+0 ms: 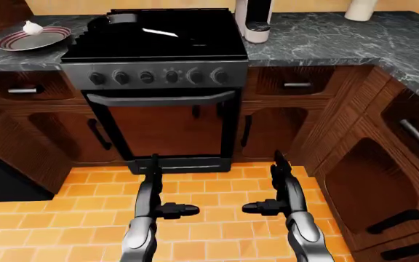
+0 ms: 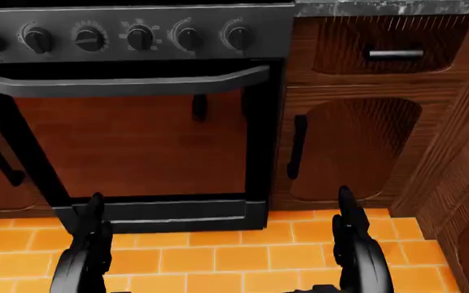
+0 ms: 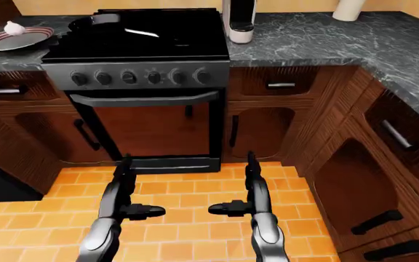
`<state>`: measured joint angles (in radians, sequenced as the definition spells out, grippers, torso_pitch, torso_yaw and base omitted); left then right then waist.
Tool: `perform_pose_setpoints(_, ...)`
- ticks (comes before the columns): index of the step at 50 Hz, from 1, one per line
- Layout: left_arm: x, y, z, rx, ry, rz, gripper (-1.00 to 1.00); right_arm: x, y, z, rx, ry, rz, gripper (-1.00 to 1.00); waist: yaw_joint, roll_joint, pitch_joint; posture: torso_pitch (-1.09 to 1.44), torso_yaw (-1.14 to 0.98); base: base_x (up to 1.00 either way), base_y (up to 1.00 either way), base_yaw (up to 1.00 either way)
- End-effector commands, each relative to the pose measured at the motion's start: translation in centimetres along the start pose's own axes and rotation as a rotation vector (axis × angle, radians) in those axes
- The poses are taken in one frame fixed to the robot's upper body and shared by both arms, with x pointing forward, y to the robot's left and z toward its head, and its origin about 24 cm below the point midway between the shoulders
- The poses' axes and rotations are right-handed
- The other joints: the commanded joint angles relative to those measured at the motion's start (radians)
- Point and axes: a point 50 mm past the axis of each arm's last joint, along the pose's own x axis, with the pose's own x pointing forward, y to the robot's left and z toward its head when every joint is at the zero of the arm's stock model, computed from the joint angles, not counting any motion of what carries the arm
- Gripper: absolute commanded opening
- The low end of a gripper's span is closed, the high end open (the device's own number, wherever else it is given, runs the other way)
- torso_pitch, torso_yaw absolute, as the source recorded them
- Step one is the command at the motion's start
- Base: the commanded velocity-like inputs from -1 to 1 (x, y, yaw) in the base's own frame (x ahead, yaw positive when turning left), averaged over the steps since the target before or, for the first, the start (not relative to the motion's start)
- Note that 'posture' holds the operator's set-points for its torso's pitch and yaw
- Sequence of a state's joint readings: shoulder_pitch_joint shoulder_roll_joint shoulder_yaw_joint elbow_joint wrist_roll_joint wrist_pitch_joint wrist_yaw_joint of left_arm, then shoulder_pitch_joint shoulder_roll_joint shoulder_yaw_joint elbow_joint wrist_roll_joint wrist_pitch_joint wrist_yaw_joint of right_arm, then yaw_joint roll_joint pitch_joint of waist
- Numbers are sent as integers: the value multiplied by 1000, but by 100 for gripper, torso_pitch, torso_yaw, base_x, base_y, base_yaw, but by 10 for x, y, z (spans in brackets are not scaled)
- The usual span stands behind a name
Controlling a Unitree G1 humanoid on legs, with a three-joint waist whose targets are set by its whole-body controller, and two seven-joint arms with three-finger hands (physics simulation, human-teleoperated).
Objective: Pick the garlic from the plate and place it in the pan.
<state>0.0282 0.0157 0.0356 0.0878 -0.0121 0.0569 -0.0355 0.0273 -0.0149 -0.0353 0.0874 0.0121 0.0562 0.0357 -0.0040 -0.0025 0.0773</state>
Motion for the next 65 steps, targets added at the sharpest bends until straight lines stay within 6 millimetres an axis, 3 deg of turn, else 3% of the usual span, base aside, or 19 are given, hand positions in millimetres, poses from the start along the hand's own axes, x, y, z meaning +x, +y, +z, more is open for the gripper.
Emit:
perform_pose_setpoints(1,3,-1,33,2,-168,-10,100,2,1,35,-8,-171,3,100,-2,-8,-1,0,0,0,0,0)
perform_pose_setpoints(3,3,-2,33,5,-167,-13,100,1,2,34,-10,-169,6,100,7,-1,-62,0,0,0,0,0)
perform_pose_setpoints(4,3,-2,32,6,-167,-13,100,2,2,32,-13,-167,8,100,7,-2,-52,0,0,0,0,0)
perform_pose_setpoints(5,3,-2,33,5,-167,-13,100,2,2,32,-13,-167,9,100,6,-6,-16,0,0,0,0,0)
perform_pose_setpoints(7,3,-2,33,10,-167,-15,100,2,2,32,-15,-166,9,100,6,-8,-70,0,0,0,0,0)
perform_pose_setpoints(8,3,-2,32,9,-167,-16,100,3,2,32,-17,-165,10,100,7,-8,-75,0,0,0,0,0)
perform_pose_setpoints(26,8,0,35,24,-164,-4,100,10,2,34,-42,-173,-2,100,8,-3,-91,0,0,0,0,0)
perform_pose_setpoints(32,18,5,48,30,-165,22,100,20,4,61,-58,-197,-22,100,7,-2,-91,0,0,0,0,0)
perform_pose_setpoints(36,28,18,85,22,-217,39,100,31,3,92,-60,-226,-33,100,7,-1,-91,0,0,0,0,0)
perform_pose_setpoints(42,36,27,109,13,-217,64,100,41,3,123,-79,-248,-40,100,6,1,-89,0,0,0,0,0)
perform_pose_setpoints(48,43,33,151,13,-242,78,100,46,3,157,-80,-291,-55,100,8,6,-87,0,0,0,0,0)
perform_pose_setpoints(54,38,43,201,-7,-289,105,100,39,-2,208,-101,-370,-79,100,6,7,-82,0,0,0,0,0)
perform_pose_setpoints(57,36,46,215,2,-294,113,100,32,-2,226,-100,-376,-73,100,7,8,-75,0,0,0,0,0)
perform_pose_setpoints(62,30,47,232,-2,-298,113,100,27,-1,240,-149,-370,-79,100,8,9,-71,0,0,0,0,0)
perform_pose_setpoints(63,26,48,244,-11,-307,108,100,21,-3,257,-113,-377,-79,100,8,9,-71,0,0,0,0,0)
perform_pose_setpoints(65,22,49,253,-12,-323,110,100,18,-6,268,-98,-393,-86,100,7,10,-73,0,0,0,0,0)
